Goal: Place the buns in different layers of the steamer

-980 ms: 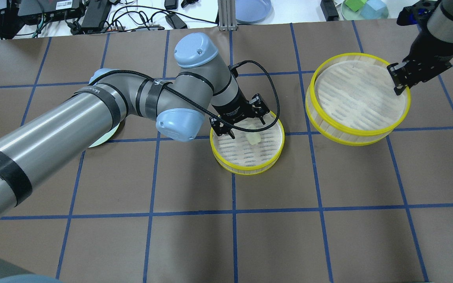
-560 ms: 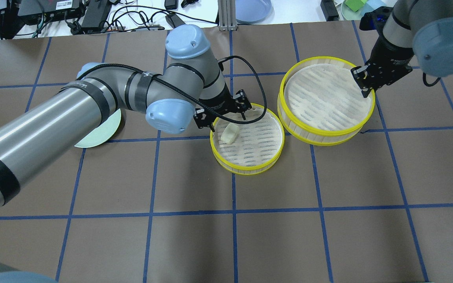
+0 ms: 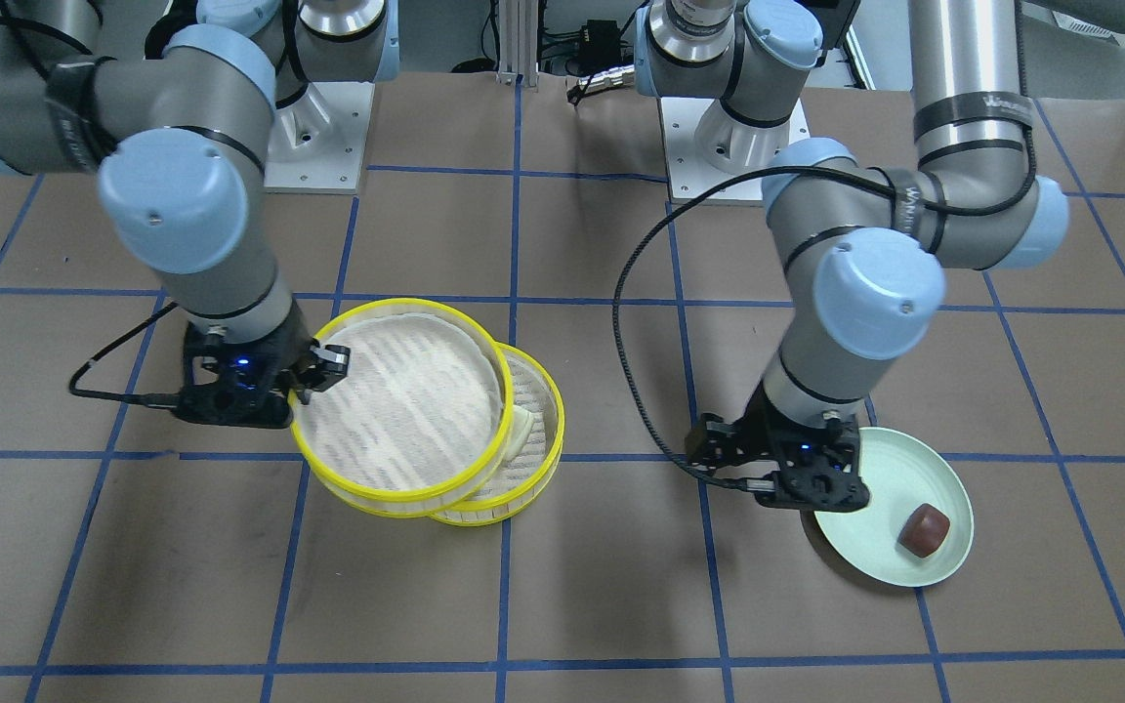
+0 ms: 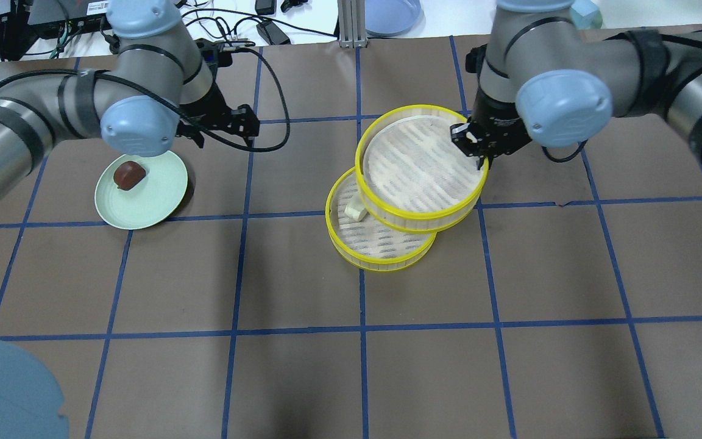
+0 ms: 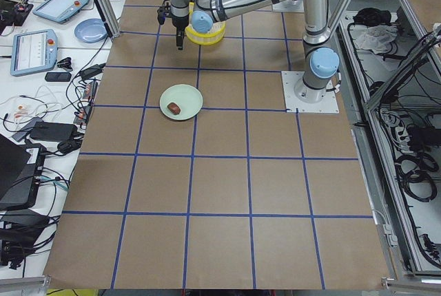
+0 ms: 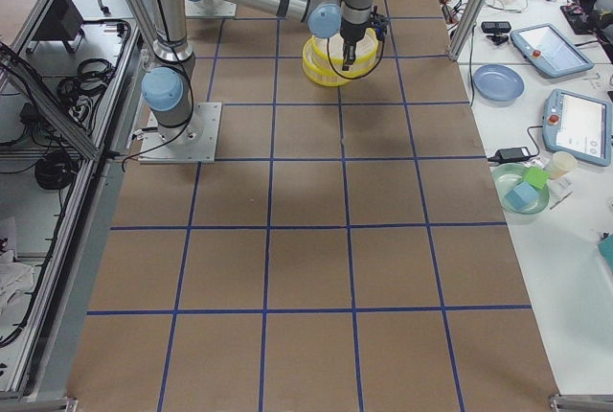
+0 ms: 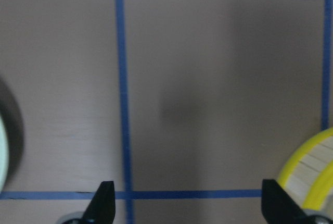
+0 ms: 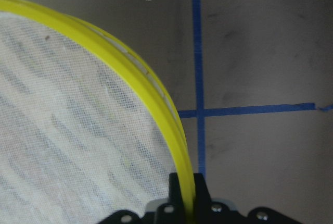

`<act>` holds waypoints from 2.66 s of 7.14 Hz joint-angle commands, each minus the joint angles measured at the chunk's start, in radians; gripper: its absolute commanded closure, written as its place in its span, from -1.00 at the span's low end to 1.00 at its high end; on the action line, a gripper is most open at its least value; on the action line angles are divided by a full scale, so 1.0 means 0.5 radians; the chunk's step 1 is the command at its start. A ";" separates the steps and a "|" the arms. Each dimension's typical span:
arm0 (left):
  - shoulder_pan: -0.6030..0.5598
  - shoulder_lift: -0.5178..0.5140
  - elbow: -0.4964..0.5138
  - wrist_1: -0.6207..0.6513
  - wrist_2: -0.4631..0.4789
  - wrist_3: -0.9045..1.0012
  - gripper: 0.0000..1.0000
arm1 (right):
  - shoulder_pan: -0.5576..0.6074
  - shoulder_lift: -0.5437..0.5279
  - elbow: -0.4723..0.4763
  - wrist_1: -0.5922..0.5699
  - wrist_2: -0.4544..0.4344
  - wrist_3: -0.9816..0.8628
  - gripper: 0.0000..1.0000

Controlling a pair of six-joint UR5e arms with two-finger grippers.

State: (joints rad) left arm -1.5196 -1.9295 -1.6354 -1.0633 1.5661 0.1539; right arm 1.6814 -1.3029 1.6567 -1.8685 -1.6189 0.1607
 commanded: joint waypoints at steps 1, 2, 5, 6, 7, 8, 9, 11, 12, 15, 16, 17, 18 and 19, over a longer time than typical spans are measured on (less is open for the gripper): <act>0.262 -0.031 -0.012 0.025 0.012 0.570 -1.00 | 0.181 0.108 0.012 -0.064 -0.042 0.188 1.00; 0.339 -0.049 -0.012 0.043 0.012 0.782 -1.00 | 0.187 0.118 0.061 -0.128 -0.030 0.185 1.00; 0.535 -0.132 -0.039 0.089 0.009 1.310 -1.00 | 0.190 0.121 0.175 -0.254 -0.054 0.087 1.00; 0.615 -0.169 -0.040 0.105 0.006 1.470 -1.00 | 0.190 0.115 0.181 -0.270 -0.051 0.032 1.00; 0.679 -0.218 -0.043 0.178 -0.009 1.541 -1.00 | 0.193 0.112 0.208 -0.321 -0.054 -0.023 1.00; 0.701 -0.264 -0.043 0.197 -0.018 1.548 -1.00 | 0.193 0.115 0.263 -0.386 -0.057 -0.030 1.00; 0.708 -0.310 -0.043 0.324 -0.018 1.652 -1.00 | 0.187 0.112 0.261 -0.408 -0.066 -0.033 1.00; 0.708 -0.384 -0.040 0.347 -0.091 1.662 -1.00 | 0.187 0.096 0.227 -0.423 -0.070 -0.015 1.00; 0.708 -0.390 -0.040 0.344 -0.116 1.659 -0.73 | 0.166 0.096 0.203 -0.429 -0.070 -0.030 1.00; 0.708 -0.393 -0.037 0.347 -0.110 1.659 1.00 | 0.165 0.093 0.147 -0.377 -0.091 -0.027 1.00; 0.708 -0.387 -0.030 0.344 -0.101 1.637 1.00 | 0.165 0.093 0.199 -0.380 -0.131 -0.045 1.00; 0.708 -0.351 -0.024 0.344 -0.101 1.555 1.00 | 0.165 0.096 0.209 -0.377 -0.155 -0.057 1.00; 0.702 -0.305 -0.009 0.344 -0.119 1.460 1.00 | 0.165 0.108 0.215 -0.380 -0.149 -0.058 0.98; 0.665 -0.228 -0.006 0.344 -0.122 1.241 1.00 | 0.165 0.112 0.215 -0.380 -0.137 -0.033 0.97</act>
State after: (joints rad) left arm -1.1726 -2.0814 -1.6424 -0.8912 1.5087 0.8750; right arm 1.7641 -1.2505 1.7614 -2.0583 -1.6908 0.1361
